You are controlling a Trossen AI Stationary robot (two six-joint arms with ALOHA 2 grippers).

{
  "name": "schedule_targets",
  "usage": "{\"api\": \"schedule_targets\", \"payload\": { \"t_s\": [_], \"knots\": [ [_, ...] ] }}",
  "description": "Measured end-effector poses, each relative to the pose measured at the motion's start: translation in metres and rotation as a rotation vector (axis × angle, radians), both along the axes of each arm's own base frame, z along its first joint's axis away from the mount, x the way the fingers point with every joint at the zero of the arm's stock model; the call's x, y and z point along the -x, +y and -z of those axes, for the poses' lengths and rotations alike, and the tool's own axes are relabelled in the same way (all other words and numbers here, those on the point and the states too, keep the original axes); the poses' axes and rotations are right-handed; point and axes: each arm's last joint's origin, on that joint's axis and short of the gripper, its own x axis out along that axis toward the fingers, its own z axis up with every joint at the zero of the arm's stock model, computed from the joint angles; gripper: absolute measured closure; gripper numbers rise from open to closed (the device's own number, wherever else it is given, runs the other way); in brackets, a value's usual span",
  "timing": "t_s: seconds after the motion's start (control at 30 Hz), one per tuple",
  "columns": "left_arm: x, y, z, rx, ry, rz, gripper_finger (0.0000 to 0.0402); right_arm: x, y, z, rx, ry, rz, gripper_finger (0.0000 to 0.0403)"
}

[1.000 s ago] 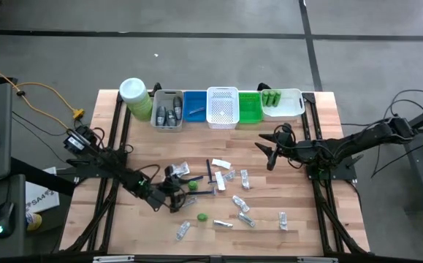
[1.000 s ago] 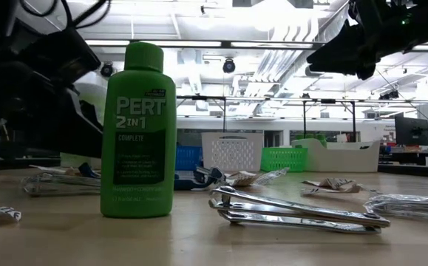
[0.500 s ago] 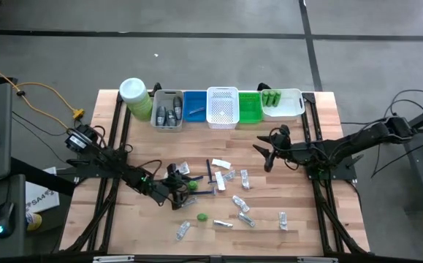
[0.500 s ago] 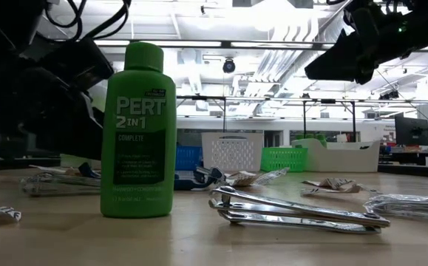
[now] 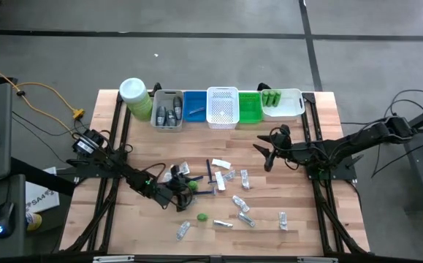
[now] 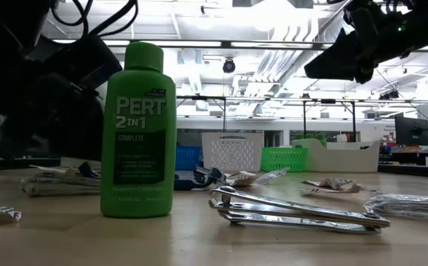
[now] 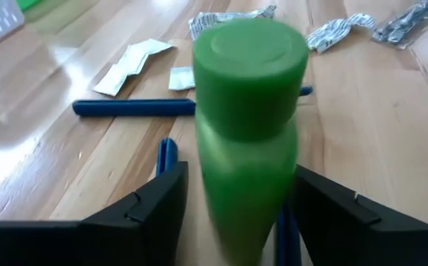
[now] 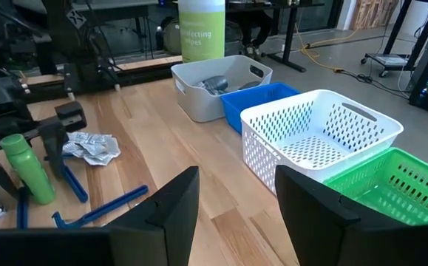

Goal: Pick & Place Travel size toiletries
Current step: Put the top green shampoo into the right white bin

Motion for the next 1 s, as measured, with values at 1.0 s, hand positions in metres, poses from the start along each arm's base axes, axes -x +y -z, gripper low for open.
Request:
{"api": "schedule_targets", "payload": {
  "t_s": [1.0],
  "knots": [
    [-0.072,0.101,-0.093,-0.277,-0.102,0.227,0.0306,-0.03,0.006,0.007,0.088,-0.052,-0.234,0.0231]
  ]
}}
